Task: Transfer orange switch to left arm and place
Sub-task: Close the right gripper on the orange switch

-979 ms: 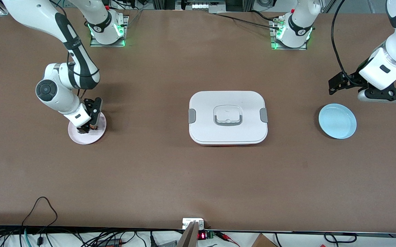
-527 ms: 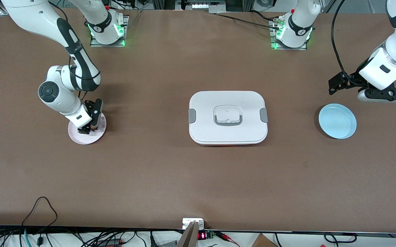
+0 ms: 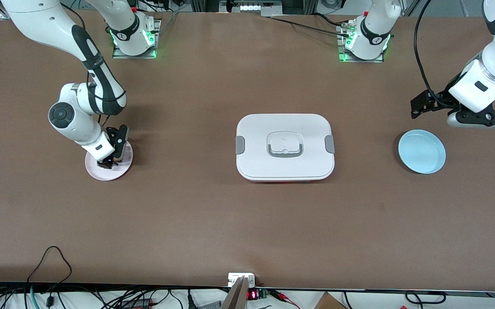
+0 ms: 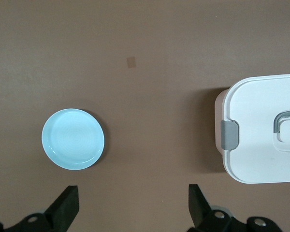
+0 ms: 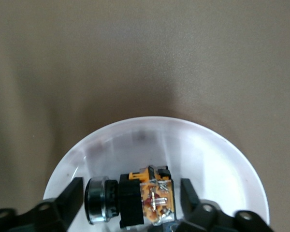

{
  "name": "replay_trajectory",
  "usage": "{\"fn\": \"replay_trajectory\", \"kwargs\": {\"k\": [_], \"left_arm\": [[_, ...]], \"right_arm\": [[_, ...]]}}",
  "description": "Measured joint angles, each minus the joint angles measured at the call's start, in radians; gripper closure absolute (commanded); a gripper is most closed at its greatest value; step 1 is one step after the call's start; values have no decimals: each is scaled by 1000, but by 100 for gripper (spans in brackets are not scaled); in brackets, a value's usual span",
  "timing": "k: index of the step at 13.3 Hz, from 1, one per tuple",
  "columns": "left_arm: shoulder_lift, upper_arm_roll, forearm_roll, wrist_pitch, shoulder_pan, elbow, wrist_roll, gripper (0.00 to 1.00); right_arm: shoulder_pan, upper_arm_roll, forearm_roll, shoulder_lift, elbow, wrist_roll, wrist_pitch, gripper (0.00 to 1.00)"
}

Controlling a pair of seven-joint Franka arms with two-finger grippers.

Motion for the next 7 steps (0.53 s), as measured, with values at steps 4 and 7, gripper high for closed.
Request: {"fn": "replay_trajectory", "kwargs": {"k": [4,7], "left_arm": [[0,0,0,0,0,0,0,0],[0,0,0,0,0,0,0,0]], "right_arm": [[0,1,0,0,0,-1,9,57],[0,2,0,0,0,-2,13,72]]}}
